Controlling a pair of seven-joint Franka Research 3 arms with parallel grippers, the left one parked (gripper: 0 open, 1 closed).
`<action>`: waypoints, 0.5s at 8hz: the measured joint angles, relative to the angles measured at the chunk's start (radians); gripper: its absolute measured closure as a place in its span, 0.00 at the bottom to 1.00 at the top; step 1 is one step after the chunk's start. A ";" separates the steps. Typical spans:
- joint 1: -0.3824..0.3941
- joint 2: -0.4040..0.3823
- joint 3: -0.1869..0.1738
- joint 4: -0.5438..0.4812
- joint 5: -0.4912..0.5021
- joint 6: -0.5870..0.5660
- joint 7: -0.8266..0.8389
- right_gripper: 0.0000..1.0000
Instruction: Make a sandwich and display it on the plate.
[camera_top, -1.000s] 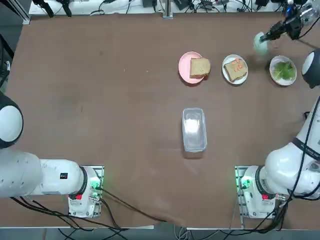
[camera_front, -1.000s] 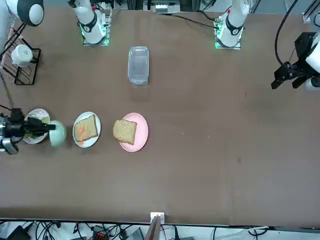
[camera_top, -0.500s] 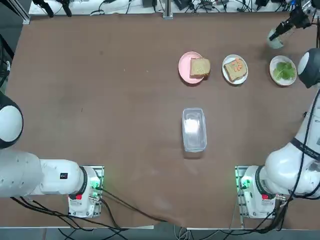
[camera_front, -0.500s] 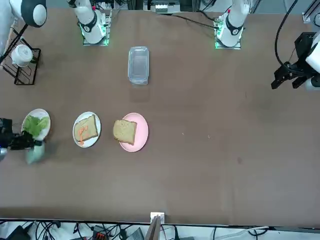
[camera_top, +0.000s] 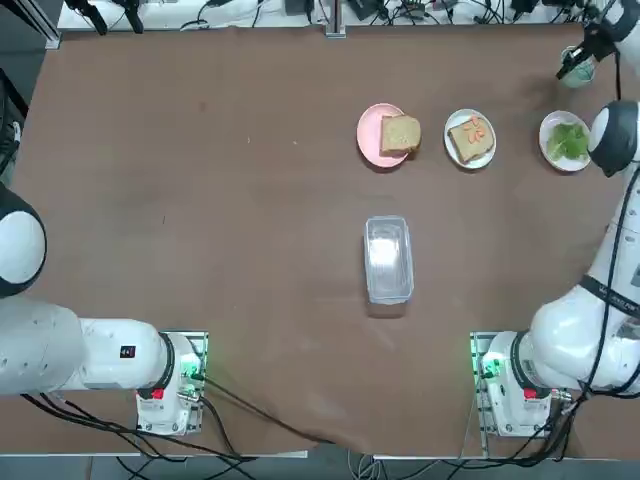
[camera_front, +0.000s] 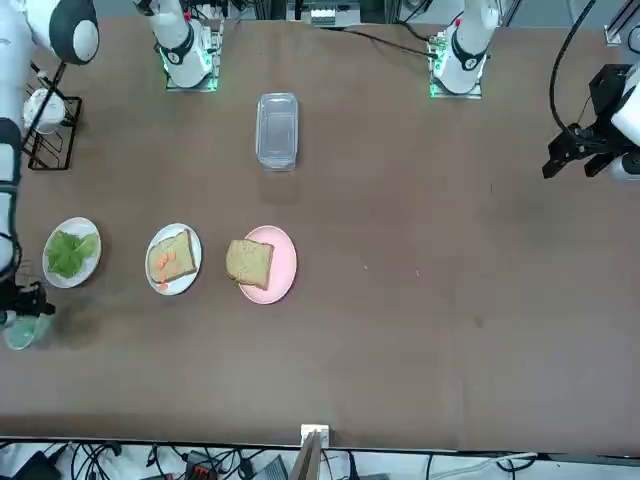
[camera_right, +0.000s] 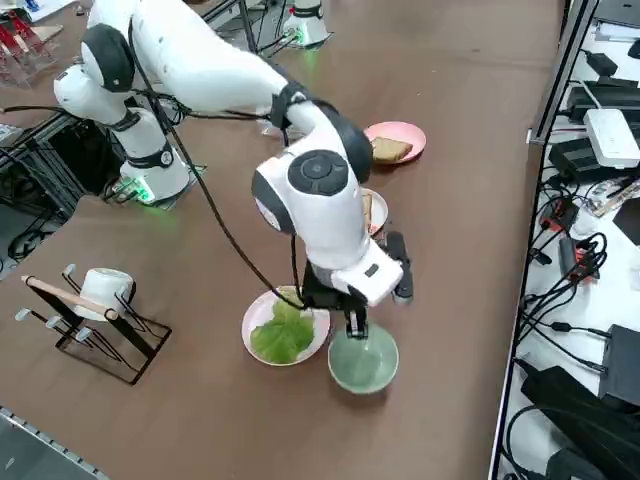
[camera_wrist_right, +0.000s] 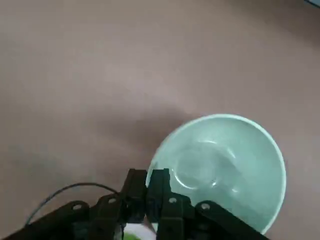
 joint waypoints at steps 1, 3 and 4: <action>0.001 0.014 0.000 0.000 -0.012 0.022 0.000 0.97; 0.013 0.029 0.000 -0.001 -0.015 0.070 0.000 0.97; 0.025 0.030 0.000 -0.001 -0.016 0.087 0.004 0.97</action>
